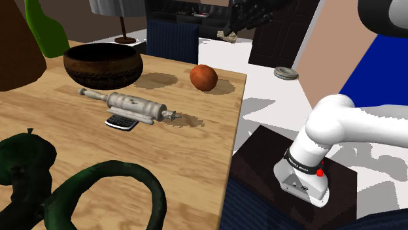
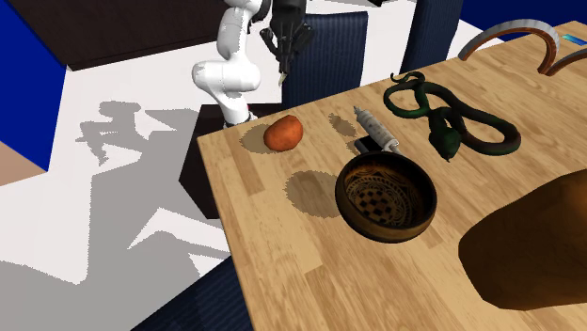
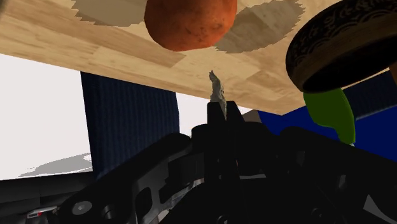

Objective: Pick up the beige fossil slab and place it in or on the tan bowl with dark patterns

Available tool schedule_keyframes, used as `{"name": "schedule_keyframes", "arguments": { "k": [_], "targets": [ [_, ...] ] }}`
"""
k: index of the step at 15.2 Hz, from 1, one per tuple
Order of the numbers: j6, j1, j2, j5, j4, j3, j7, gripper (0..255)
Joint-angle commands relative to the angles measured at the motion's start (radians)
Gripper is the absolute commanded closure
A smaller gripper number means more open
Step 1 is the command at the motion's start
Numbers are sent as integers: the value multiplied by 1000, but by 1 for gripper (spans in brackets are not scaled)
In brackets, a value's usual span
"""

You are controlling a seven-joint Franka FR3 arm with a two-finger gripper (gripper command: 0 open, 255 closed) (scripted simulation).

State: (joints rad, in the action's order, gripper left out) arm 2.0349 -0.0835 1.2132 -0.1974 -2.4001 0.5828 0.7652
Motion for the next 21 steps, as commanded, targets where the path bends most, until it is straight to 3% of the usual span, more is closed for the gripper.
{"name": "schedule_keyframes", "arguments": {
  "k": [1, 7, 13, 17, 21],
  "targets": [
    [37, -38, -62, -6, 38, 35, 13, 255],
    [136, -185, -254, -4, 179, 171, 63, 255],
    [192, -381, -433, 34, 364, 351, 128, 255],
    [204, -558, -539, 79, 514, 517, 179, 255],
    [192, -800, -617, 121, 690, 742, 223, 255]
  ]
}}
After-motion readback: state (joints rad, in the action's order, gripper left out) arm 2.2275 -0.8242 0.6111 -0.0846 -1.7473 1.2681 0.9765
